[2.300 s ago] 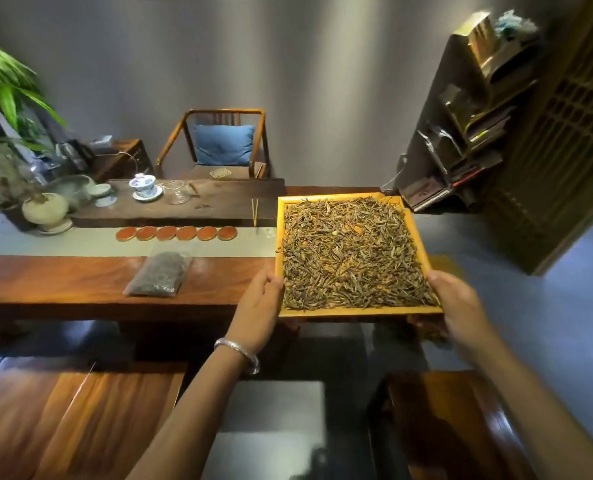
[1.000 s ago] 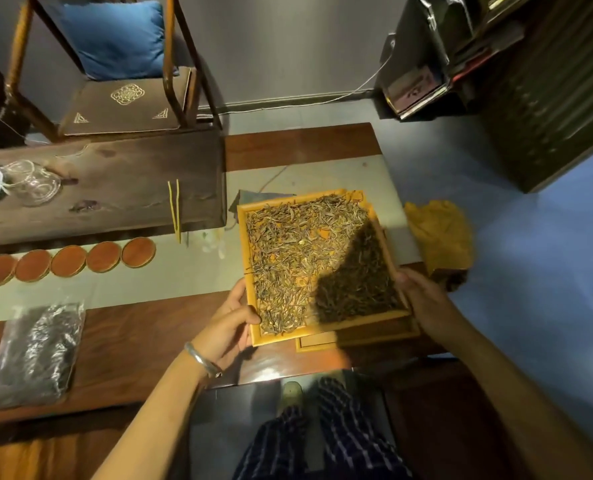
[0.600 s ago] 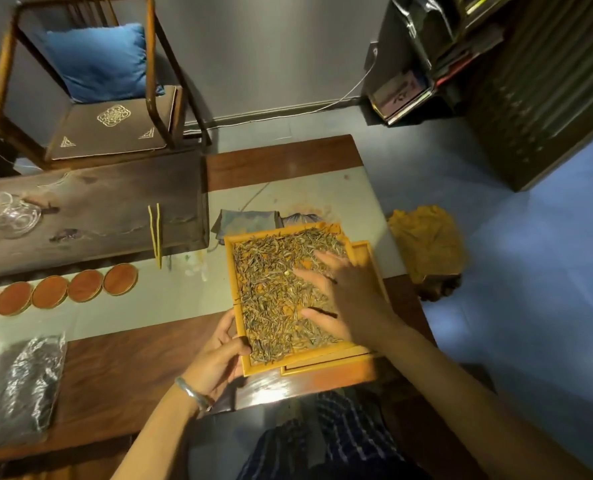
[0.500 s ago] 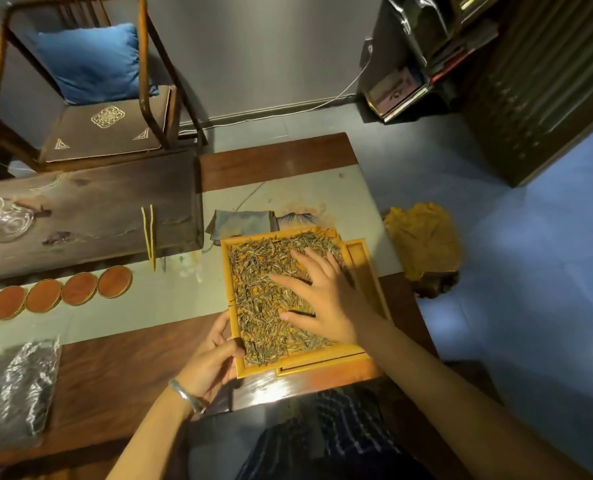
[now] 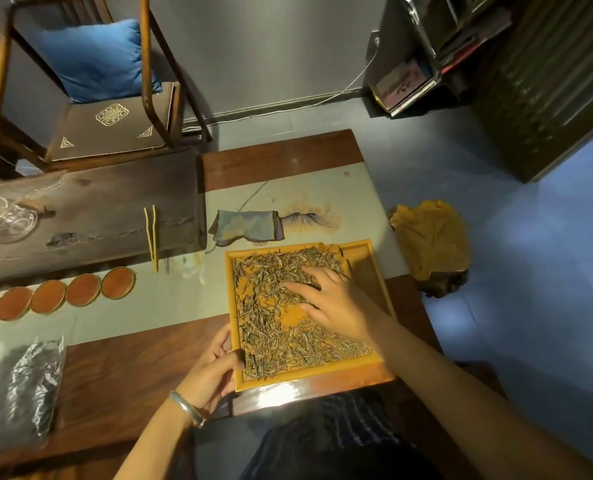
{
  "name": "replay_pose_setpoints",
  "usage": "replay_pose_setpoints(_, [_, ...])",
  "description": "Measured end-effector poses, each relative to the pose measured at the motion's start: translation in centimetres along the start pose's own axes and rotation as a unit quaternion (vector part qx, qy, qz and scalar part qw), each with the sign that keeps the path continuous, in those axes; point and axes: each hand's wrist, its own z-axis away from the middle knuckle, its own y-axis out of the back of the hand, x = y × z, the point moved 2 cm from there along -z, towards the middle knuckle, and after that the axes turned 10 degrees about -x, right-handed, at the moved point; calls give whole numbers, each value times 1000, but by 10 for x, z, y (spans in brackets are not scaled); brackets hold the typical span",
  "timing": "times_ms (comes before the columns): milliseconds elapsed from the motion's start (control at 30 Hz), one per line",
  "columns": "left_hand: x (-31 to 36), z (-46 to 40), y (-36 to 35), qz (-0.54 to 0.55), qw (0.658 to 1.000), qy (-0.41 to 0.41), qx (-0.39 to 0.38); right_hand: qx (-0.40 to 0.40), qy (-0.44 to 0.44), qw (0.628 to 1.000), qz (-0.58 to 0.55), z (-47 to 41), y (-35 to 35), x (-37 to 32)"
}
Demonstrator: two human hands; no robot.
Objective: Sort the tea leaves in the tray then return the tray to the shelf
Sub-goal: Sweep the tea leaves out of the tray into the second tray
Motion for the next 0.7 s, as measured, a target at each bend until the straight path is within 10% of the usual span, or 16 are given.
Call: replay_pose_setpoints(700, [-13, 11, 32, -2, 997, 73, -6, 52, -106, 992, 54, -2, 2, 24])
